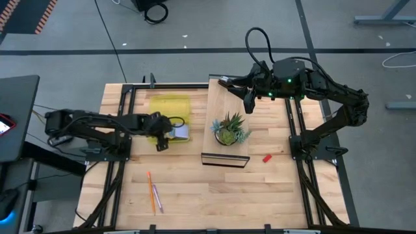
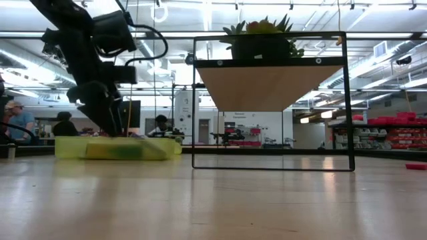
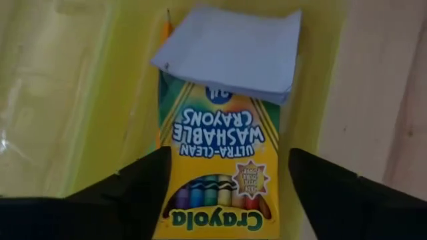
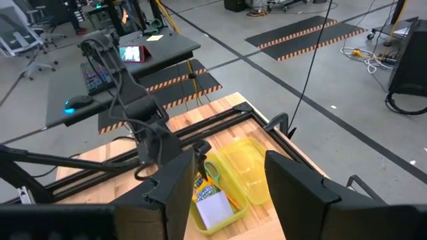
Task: Pack school essentials
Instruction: Adjust the yellow crayon box in the yellow supply box
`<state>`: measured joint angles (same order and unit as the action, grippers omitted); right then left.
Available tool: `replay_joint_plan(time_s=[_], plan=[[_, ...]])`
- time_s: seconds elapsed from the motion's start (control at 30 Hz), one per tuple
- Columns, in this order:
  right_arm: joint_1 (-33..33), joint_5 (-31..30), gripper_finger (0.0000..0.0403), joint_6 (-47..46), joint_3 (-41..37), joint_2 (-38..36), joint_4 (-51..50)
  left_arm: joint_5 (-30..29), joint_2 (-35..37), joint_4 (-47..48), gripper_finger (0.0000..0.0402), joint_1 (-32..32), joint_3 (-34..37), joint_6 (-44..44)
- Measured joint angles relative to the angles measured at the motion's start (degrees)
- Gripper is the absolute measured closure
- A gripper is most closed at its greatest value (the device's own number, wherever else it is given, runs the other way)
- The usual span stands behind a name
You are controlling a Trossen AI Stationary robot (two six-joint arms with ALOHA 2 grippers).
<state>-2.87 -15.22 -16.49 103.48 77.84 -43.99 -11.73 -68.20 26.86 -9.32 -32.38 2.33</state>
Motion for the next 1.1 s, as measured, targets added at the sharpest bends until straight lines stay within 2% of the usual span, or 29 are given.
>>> replay_joint_plan(time_s=[0.2, 0.3, 0.57, 0.77, 1.1], plan=[[0.0, 0.0, 0.0213, 0.0, 0.0, 0.0, 0.0, 0.0, -3.2, -0.9, 0.0022, 0.0, -0.1, 0.5], [0.0, 0.0, 0.0213, 0.0, 0.0, 0.0, 0.0, 0.0, -4.1, -1.7, 0.0005, 0.0, -0.1, -0.2], [0.0, 0.0, 0.0213, 0.0, 0.0, 0.0, 0.0, 0.0, -5.6, -2.4, 0.0032, -0.9, -0.1, -3.1], [0.0, 0.0, 0.0213, 0.0, 0.0, 0.0, 0.0, -0.2, -5.2, 0.6, 0.0046, 0.5, -2.8, -6.3], [0.0, 0.0, 0.0213, 0.2, 0.0, 0.0, 0.0, -0.9, -5.6, 1.4, 0.0049, -1.6, -2.4, -9.0]])
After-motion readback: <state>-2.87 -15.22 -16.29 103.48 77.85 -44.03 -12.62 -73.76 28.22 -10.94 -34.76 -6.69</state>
